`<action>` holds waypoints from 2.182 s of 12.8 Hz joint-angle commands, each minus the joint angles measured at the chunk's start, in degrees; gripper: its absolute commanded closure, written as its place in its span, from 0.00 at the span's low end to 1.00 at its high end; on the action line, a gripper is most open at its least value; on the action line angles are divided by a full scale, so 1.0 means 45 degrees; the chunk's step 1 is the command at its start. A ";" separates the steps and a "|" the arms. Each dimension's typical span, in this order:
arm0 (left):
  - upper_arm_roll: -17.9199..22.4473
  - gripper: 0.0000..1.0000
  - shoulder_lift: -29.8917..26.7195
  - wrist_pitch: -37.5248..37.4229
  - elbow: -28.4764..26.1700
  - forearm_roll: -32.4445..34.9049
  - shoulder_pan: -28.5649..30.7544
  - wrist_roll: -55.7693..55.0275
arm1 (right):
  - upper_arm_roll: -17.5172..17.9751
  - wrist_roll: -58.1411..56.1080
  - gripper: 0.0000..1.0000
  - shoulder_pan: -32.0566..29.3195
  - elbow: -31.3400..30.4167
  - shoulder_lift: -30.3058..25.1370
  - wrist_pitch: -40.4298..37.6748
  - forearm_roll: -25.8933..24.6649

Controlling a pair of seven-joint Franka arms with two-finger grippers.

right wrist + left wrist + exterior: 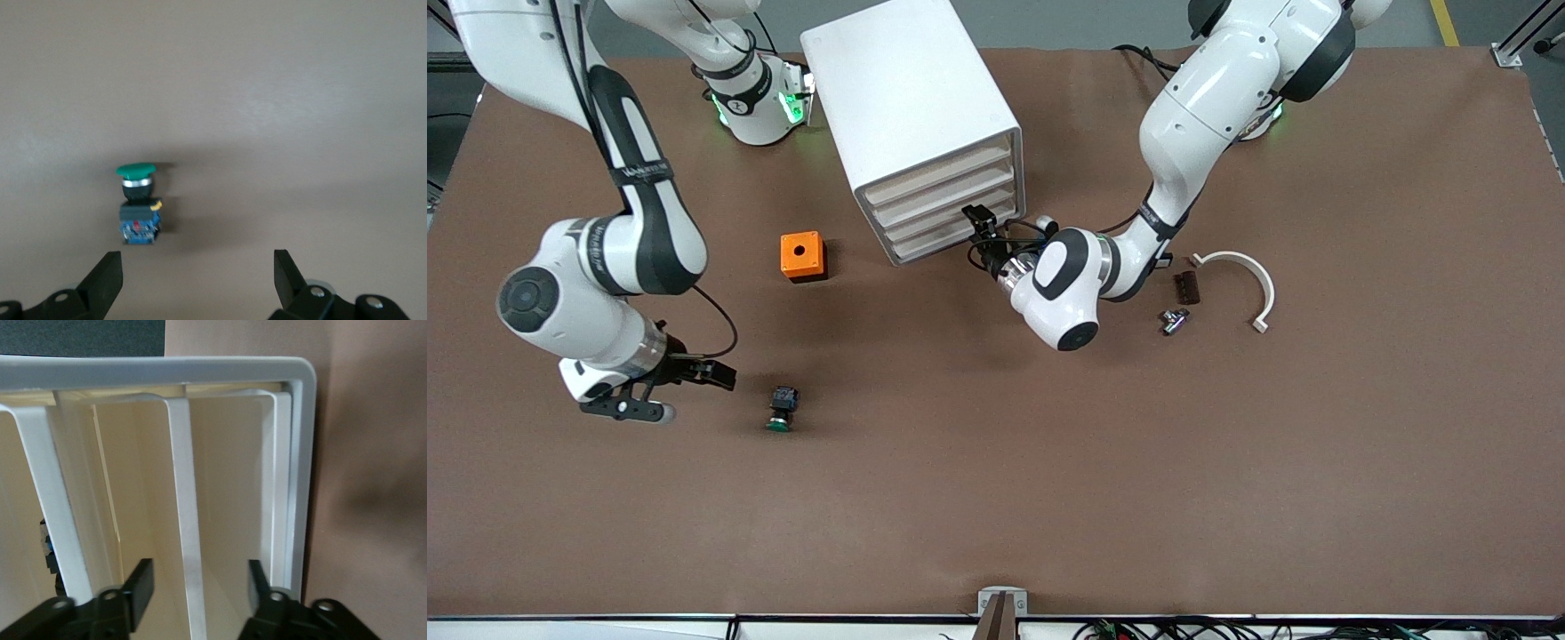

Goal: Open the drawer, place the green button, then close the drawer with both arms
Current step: 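Pull the drawer open with the left gripper while the right gripper grasps the button, then release the drawer with the left gripper while the right gripper lifts the button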

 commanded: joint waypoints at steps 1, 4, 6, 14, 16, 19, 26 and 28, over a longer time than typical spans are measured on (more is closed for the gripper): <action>0.0070 0.43 0.0392 -0.0088 0.0393 -0.0360 -0.0276 -0.0256 | -0.0107 0.1018 0.00 0.0806 -0.0282 0.0664 0.1251 0.0141; 0.0070 0.54 0.0548 -0.0088 0.0373 -0.0595 -0.0451 -0.0237 | -0.0107 0.1429 0.00 0.1237 -0.0437 0.1077 0.1683 0.0122; 0.0051 0.69 0.0529 -0.0088 0.0393 -0.0615 -0.0530 -0.0237 | -0.0107 0.1839 0.00 0.1587 -0.0807 0.1077 0.2131 0.0102; 0.0168 1.00 0.0334 -0.0361 0.0899 -0.0420 0.0034 -0.0217 | -0.0166 0.2095 0.00 0.1746 -0.0751 0.1877 0.2797 -0.0015; 0.0188 1.00 0.0314 -0.0420 0.1367 -0.0205 0.0618 -0.0237 | -0.0166 0.2095 0.00 0.1726 -0.0654 0.2014 0.2817 -0.0035; 0.0207 1.00 0.0197 -0.0498 0.1894 -0.0030 0.1635 -0.0217 | -0.0166 0.2095 0.04 0.1726 -0.0614 0.2132 0.2817 -0.0035; 0.0188 0.42 0.0197 -0.0440 0.2483 0.0596 0.2458 0.0368 | -0.0146 0.2269 1.00 0.1765 -0.0380 0.2229 0.2759 -0.0054; 0.0188 0.00 0.0158 -0.0440 0.2502 0.0616 0.2748 0.0388 | -0.0146 0.2639 1.00 0.1823 -0.0244 0.2191 0.2584 -0.0054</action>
